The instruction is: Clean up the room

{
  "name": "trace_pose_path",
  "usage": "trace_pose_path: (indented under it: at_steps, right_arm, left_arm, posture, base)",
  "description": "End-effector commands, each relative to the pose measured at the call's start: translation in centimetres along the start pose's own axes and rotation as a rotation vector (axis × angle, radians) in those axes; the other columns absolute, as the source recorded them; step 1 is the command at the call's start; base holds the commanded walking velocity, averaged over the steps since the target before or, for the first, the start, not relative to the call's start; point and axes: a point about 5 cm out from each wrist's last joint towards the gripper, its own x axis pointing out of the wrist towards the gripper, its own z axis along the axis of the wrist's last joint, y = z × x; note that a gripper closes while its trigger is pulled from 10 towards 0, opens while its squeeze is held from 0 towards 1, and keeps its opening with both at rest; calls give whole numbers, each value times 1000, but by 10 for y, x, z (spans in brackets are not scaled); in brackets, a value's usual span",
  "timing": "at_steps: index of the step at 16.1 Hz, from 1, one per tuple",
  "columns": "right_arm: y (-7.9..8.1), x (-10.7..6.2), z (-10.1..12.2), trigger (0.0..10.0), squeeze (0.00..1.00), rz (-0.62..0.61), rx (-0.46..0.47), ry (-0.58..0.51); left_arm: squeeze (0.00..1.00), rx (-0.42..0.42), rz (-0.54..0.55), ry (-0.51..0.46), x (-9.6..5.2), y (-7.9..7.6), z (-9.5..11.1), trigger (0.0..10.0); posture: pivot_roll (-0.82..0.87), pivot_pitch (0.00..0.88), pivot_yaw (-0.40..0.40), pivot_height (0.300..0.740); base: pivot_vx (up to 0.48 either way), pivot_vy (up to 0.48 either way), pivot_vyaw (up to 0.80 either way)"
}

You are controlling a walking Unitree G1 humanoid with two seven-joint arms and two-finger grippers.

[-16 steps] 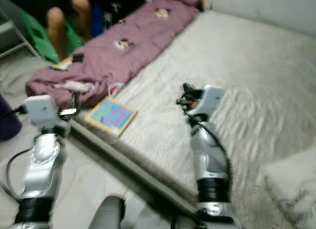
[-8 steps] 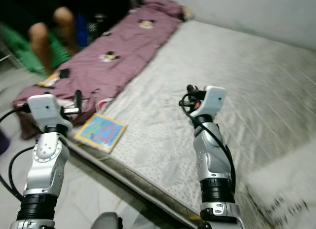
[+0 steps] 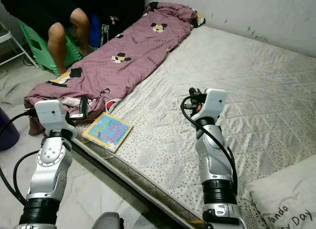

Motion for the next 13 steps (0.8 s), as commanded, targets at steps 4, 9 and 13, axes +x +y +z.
trace_pose_path:
  at_steps: [4, 9, 13]
  right_arm:
    - [8, 9, 5, 10000, 0, 19, 9, -24]
    - [8, 6, -4, 10000, 0, -32, 16, 25]
    - [15, 0, -16, 10000, 0, -15, 15, 74]
  left_arm:
    - [0, -6, 9, -18, 9, 1, 5, 10000]
    - [0, -19, 28, 21, -2, 1, -5, 10000]
    - [0, -21, 20, 35, -10, 1, -8, 10000]
  posture:
    - [-52, 0, 21, 740]
    - [-53, 0, 11, 740]
    - [-23, 0, -11, 740]
  base:
    - [0, 0, 0]
    - [0, 0, 0]
    - [0, 0, -709]
